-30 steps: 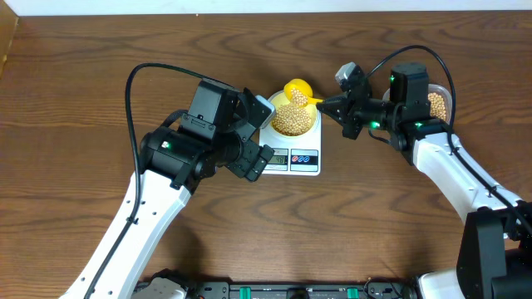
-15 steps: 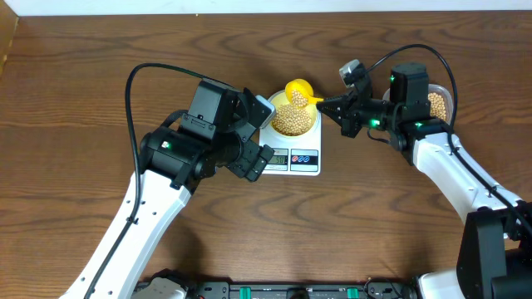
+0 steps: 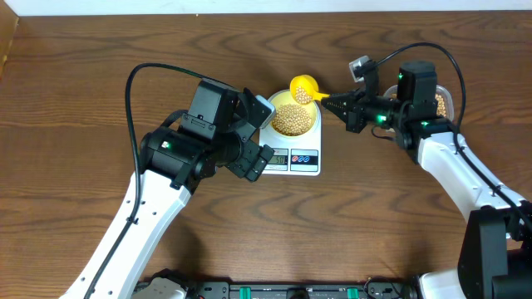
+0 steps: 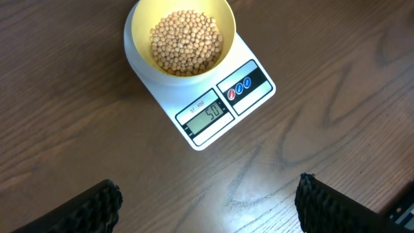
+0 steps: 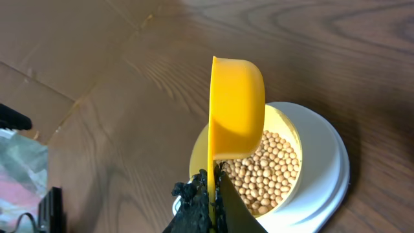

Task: Scoop item into bowl and weigh 50g on scale
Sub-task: 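Raise the scoop with the right gripper and move it back to the tub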

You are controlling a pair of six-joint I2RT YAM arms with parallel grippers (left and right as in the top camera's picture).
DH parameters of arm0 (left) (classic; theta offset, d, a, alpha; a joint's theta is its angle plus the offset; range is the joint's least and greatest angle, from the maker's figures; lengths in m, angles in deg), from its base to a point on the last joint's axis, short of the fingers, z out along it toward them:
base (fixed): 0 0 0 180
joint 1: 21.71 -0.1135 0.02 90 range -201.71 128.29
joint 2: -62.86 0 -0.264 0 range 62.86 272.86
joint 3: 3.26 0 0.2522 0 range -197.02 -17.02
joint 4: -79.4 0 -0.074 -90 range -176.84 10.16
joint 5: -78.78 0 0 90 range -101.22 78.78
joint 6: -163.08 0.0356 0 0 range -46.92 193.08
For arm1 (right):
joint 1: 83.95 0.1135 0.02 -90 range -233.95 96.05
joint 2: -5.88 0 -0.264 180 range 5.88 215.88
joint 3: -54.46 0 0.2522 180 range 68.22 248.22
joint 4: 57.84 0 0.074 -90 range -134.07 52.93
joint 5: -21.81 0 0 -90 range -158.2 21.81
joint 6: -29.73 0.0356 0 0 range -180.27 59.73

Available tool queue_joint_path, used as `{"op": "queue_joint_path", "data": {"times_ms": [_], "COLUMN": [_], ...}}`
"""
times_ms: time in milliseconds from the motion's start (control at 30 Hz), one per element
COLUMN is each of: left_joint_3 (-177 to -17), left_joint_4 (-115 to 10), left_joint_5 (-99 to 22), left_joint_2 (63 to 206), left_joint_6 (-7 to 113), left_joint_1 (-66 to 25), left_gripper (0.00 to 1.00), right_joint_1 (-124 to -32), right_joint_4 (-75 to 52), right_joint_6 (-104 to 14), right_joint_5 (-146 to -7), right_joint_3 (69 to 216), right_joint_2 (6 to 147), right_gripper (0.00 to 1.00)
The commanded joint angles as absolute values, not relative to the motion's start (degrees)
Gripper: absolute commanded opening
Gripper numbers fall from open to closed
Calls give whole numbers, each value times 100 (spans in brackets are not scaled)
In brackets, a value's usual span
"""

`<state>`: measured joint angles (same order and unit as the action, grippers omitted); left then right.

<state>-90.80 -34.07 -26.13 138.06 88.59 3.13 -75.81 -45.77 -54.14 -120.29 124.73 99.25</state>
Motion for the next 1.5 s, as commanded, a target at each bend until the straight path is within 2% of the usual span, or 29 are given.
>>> {"op": "queue_joint_path", "data": {"times_ms": [0, 467, 700, 967, 1467], "left_joint_3": [-9069, -9069, -9069, -9069, -9069], "left_joint_4": [-3374, -3374, -3374, -3374, -3374], "left_joint_5": [-2640, -2640, -2642, -2640, -2642], "left_joint_2": [13756, 13756, 13756, 13756, 13756], "left_joint_6": [8955, 8955, 8955, 8955, 8955], "left_joint_1": [296, 296, 296, 296, 296], "left_gripper": [88, 88, 88, 88, 88], "right_joint_1": [-7649, -7653, -7806, -8563, -10482], "right_joint_4": [-4669, -4802, -5180, -5718, -5716], "right_joint_6": [-5191, -4852, -3971, -3156, -3165], "right_joint_5": [-12331, -12344, -12348, -12628, -13137], "right_joint_3": [12462, 12462, 12462, 12462, 12462], "right_joint_2": [9977, 9977, 9977, 9977, 9977], "right_gripper": [1, 1, 1, 1, 1]}}
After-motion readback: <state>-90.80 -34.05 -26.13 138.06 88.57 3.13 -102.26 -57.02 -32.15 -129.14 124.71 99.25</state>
